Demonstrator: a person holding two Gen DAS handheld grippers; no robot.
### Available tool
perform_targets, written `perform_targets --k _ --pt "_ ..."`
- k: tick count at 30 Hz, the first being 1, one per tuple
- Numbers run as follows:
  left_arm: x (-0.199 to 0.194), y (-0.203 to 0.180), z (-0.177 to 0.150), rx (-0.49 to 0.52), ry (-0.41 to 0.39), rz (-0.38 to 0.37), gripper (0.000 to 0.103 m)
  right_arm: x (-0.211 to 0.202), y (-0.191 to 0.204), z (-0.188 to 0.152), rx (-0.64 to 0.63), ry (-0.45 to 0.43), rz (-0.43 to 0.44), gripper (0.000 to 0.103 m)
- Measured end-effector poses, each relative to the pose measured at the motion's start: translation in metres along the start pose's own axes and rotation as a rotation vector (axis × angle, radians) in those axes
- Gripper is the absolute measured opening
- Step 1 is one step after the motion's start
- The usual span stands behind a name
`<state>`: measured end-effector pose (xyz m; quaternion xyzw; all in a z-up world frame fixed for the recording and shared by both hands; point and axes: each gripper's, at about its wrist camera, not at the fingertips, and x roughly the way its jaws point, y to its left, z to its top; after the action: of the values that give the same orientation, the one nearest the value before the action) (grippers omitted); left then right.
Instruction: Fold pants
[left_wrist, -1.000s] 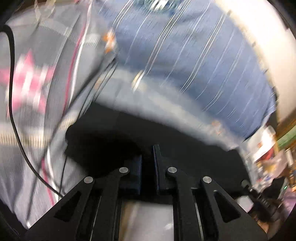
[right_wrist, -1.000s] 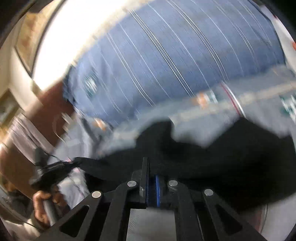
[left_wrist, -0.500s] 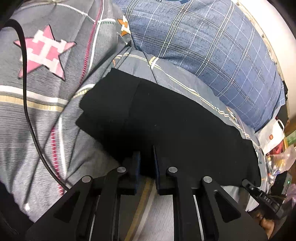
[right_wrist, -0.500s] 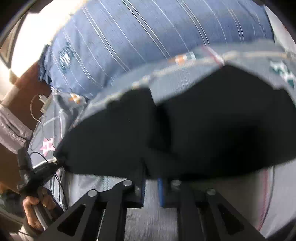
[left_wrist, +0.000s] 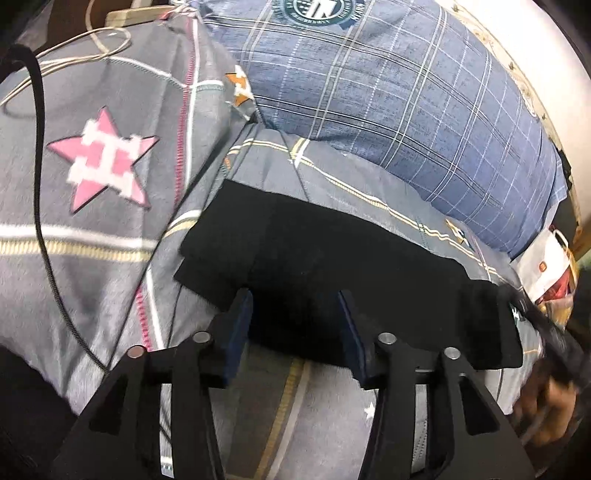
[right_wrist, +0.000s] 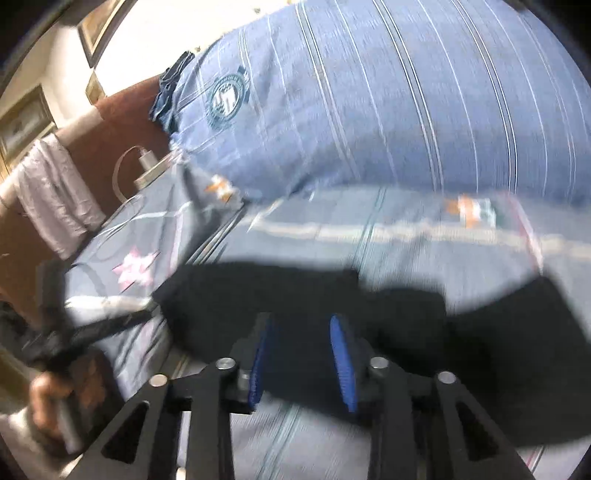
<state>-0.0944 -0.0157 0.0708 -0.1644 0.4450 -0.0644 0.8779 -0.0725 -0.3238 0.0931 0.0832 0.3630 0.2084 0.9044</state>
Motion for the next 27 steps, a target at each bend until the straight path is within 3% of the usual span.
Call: perform_targets --k 3,6,8,10,13,17,19,22,24,27 --pt "0.018 0.0 0.006 0.0 0.018 0.019 0.048 0.052 -0.012 0.018 -0.024 0.123 -0.09 0.048" --pt "0.033 0.006 0.007 -0.003 0.06 0.04 0.048 0.084 -0.018 0.015 -0.038 0.217 -0.033 0.01" --pt "0.036 0.008 0.006 0.017 0.059 0.044 0.048 0.078 -0.009 0.016 -0.098 0.169 -0.063 0.01" --pt "0.038 0.006 0.003 0.046 0.049 0.053 0.048 0.072 -0.014 0.018 -0.053 0.1 -0.068 0.01" --pt "0.04 0.002 0.004 0.048 0.06 0.07 0.048 0.094 -0.024 0.008 -0.026 0.157 -0.099 0.01" --pt "0.031 0.005 0.008 0.004 0.072 0.028 0.053 0.058 -0.005 0.004 -0.089 0.087 -0.083 0.019" --pt "0.025 0.007 0.01 -0.009 0.067 0.025 0.053 0.025 0.015 -0.006 -0.161 0.023 -0.013 0.022" --pt "0.022 0.009 0.011 -0.03 0.061 0.026 0.053 0.007 0.047 -0.03 -0.228 0.005 0.113 0.031" --pt "0.02 0.011 0.013 -0.049 0.067 0.032 0.053 0.015 0.068 -0.044 -0.293 0.02 0.147 0.031" --pt "0.013 0.017 0.016 -0.079 0.066 0.014 0.053 0.034 0.098 -0.062 -0.448 0.058 0.127 0.031"
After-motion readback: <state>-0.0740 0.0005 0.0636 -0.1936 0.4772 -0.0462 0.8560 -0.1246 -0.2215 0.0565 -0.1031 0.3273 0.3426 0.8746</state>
